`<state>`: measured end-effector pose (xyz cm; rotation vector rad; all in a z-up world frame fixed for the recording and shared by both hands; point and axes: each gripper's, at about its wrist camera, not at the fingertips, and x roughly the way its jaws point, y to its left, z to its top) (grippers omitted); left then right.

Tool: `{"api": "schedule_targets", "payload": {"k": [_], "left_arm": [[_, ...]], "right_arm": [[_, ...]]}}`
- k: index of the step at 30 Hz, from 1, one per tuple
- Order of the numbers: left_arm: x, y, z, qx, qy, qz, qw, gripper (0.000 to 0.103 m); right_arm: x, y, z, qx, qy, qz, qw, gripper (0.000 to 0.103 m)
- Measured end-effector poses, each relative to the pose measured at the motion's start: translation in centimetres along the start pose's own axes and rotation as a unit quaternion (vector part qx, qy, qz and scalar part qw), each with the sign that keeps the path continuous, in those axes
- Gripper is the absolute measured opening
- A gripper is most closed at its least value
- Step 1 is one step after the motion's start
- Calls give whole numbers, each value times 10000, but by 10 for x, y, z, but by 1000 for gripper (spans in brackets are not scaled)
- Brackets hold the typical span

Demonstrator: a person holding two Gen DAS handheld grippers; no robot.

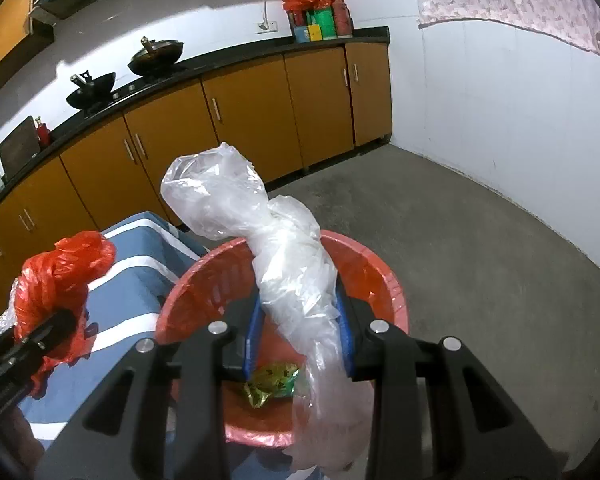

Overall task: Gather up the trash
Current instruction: 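Carry the clear bag over the red basket and open the right tool, then drop the red bag into the basket with the left tool, return to table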

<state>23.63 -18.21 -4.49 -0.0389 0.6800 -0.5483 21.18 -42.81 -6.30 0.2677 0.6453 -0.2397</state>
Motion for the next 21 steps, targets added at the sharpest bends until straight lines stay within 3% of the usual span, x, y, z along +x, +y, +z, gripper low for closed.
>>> {"api": "schedule_targets", "payload": {"k": [9, 11, 13, 15, 17, 21], "left_arm": [[43, -14, 3, 163, 302, -143, 9993, 46], [51, -19, 4, 193, 364, -212, 9989, 47], [59, -22, 3, 256, 440, -230, 9984, 51], [60, -20, -1, 278, 470, -226, 9983, 62], [58, -15, -5, 242, 454, -212, 9984, 66], [55, -2, -7, 31, 490, -113, 9987, 67]], "right_arm": [[32, -5, 9, 124, 95, 18, 9999, 32], [38, -6, 9, 137, 111, 46, 9998, 36], [44, -8, 9, 128, 118, 51, 9998, 38], [46, -11, 7, 131, 120, 61, 9998, 46], [46, -17, 3, 153, 101, 47, 9998, 53], [44, -25, 3, 213, 91, -20, 9997, 56]]}}
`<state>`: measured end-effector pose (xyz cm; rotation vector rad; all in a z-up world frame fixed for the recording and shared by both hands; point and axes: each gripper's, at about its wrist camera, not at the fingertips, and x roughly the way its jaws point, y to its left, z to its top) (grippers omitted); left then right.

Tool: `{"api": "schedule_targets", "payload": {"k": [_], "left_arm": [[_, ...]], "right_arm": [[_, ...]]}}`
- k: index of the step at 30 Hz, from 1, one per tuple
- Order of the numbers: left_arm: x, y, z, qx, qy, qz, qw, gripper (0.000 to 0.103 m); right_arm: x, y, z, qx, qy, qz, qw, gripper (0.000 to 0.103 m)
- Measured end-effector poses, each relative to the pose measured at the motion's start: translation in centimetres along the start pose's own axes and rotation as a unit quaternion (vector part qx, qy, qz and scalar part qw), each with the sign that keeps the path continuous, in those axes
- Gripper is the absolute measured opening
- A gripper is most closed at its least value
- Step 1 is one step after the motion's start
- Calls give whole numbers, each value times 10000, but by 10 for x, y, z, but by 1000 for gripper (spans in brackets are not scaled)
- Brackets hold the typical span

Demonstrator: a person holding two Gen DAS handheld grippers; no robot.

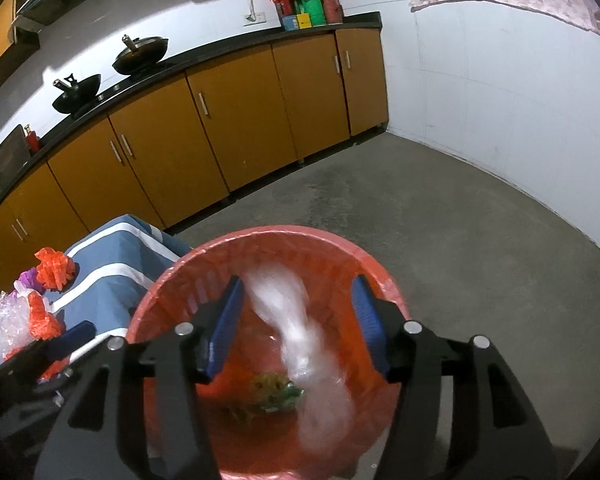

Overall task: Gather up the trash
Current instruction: 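Drop the red bag into the basket with the left tool, return to table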

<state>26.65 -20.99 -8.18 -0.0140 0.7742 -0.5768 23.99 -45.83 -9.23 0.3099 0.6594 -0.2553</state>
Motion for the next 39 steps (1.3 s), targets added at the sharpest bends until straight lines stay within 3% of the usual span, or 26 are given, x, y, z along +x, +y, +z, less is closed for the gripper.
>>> {"api": "schedule_targets", "payload": {"k": [9, 17, 22, 32, 36, 39], "left_arm": [[-38, 37, -6, -481, -258, 418, 9976, 83], [-102, 79, -21, -751, -711, 934, 9902, 86], [-151, 118, -44, -959, -1039, 1565, 9775, 91], [-214, 192, -89, -1266, -1254, 2714, 9458, 94], [-223, 218, -99, -1471, -1212, 2924, 9371, 94], [-223, 228, -101, -1541, -1194, 2912, 9366, 94]], "right_arm": [[-22, 7, 0, -101, -172, 3, 9998, 58], [-41, 71, -11, -584, -185, 554, 9966, 59], [-42, 126, -31, -969, -15, 1018, 9901, 59], [-28, 232, -73, -1579, 438, 1763, 9706, 59], [-17, 261, -84, -1714, 604, 1893, 9650, 59], [-9, 280, -90, -1835, 645, 1953, 9613, 59]]}}
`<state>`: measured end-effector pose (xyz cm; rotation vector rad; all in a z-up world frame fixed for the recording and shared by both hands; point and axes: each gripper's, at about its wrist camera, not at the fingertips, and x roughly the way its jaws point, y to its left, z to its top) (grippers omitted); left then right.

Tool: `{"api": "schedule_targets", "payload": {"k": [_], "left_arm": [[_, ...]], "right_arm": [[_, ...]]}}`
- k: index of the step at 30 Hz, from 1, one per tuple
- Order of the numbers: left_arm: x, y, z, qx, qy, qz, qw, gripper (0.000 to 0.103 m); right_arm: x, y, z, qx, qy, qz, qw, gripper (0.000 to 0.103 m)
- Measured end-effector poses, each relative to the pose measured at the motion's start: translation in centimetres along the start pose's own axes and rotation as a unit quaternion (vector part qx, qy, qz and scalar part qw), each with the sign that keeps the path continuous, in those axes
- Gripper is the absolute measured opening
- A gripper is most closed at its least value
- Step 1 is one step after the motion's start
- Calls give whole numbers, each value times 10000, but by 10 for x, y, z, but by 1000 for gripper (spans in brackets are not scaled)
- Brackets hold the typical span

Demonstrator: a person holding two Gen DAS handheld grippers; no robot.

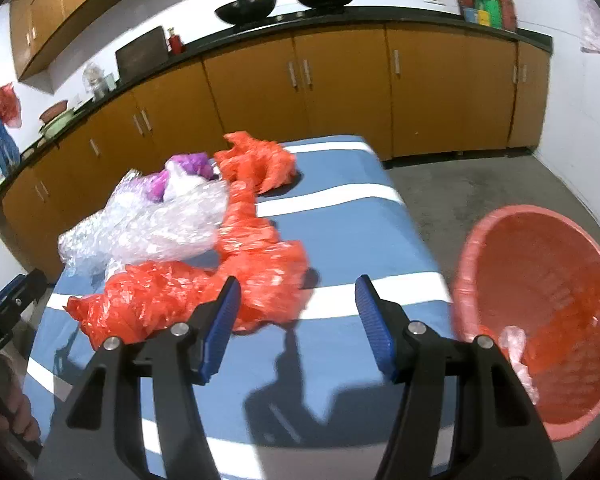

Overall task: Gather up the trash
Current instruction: 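Drop the red bag into the basket with the left tool, return to table, then grasp a red plastic bag with the right tool while the left tool grasps another red bag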

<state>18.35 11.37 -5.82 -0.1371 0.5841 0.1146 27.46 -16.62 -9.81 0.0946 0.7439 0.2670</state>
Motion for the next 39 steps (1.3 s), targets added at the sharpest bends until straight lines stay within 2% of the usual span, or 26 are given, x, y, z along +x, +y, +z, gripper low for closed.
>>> {"api": "schedule_targets", "payload": {"k": [5, 12, 13, 14, 17, 20, 26, 34, 37, 39], "left_arm": [[4, 6, -3, 15, -39, -13, 10000, 95], [8, 13, -6, -26, -1, -21, 10000, 95], [8, 13, -6, -12, 3, -32, 10000, 95], [9, 11, -6, 6, 7, -44, 10000, 95], [12, 4, -7, 90, 28, -129, 9999, 95], [16, -8, -8, 200, 83, -236, 9995, 96], [25, -38, -14, 622, 225, -403, 9970, 96], [45, -67, -21, 1120, 530, -342, 9917, 96], [53, -73, -23, 1195, 657, -390, 9899, 88], [57, -78, -25, 1211, 761, -424, 9888, 79]], "right_arm": [[23, 21, 8, -191, -25, -5, 9998, 69], [67, 29, 9, -334, 372, -151, 9986, 69], [71, 29, 8, -336, 415, -161, 9984, 68], [74, 28, 7, -323, 457, -155, 9983, 59], [76, 23, 5, -266, 483, -79, 9984, 43], [74, 20, 5, -274, 475, -57, 9985, 34], [55, 8, 0, -151, 379, -94, 9991, 28], [29, -26, -11, 373, 337, -148, 9986, 27], [20, -34, -15, 438, 318, -177, 9984, 27], [15, -39, -17, 470, 305, -185, 9983, 27]]}}
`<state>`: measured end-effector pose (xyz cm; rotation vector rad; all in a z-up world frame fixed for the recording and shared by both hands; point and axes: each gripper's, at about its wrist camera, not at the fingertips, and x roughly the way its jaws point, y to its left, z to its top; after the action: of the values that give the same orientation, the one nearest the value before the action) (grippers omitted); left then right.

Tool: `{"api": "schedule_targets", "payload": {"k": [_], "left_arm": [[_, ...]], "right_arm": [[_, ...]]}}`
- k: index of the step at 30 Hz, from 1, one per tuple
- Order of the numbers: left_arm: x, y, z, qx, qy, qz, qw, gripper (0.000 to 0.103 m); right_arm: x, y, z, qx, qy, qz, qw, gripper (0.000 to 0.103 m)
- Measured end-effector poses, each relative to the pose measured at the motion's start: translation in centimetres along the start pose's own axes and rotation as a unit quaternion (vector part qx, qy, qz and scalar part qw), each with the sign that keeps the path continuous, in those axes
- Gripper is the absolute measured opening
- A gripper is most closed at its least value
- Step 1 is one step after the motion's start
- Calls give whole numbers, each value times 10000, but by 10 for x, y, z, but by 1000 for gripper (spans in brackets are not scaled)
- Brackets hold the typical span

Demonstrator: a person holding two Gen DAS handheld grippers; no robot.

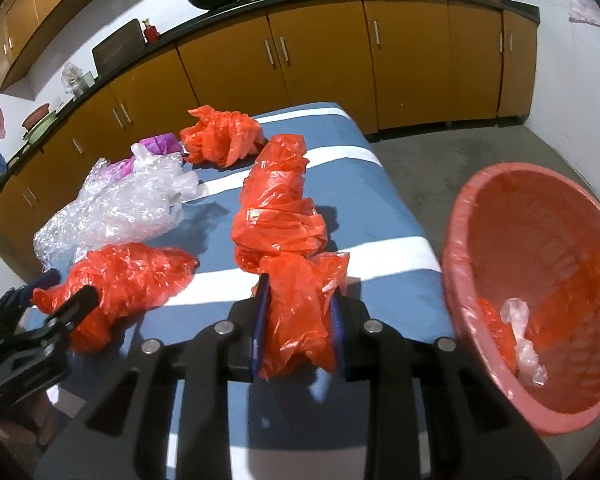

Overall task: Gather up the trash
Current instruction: 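Grasp a red plastic bag with the right tool while the left tool grasps another red bag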

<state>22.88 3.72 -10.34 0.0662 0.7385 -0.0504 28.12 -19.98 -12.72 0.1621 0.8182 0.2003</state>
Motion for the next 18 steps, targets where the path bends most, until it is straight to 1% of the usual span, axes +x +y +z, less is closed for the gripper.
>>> {"api": "schedule_targets", "payload": {"k": [3, 7, 9, 12, 18], "left_arm": [[6, -4, -3, -21, 140, -70, 9999, 70], [11, -9, -7, -25, 255, -104, 9996, 62], [12, -10, -8, -35, 295, -129, 9995, 53], [10, -8, -7, -110, 295, -218, 9993, 45], [-9, -3, -6, -184, 158, -348, 9991, 40]], "right_arm": [[-7, -7, -2, 37, -29, -19, 10000, 27], [-13, -12, -3, 62, -46, -49, 10000, 27], [-16, -15, -4, 84, -51, -58, 9999, 27], [-20, -17, -5, 123, -69, -53, 9999, 27], [-33, -19, -6, 162, -128, -4, 9998, 27]]}}
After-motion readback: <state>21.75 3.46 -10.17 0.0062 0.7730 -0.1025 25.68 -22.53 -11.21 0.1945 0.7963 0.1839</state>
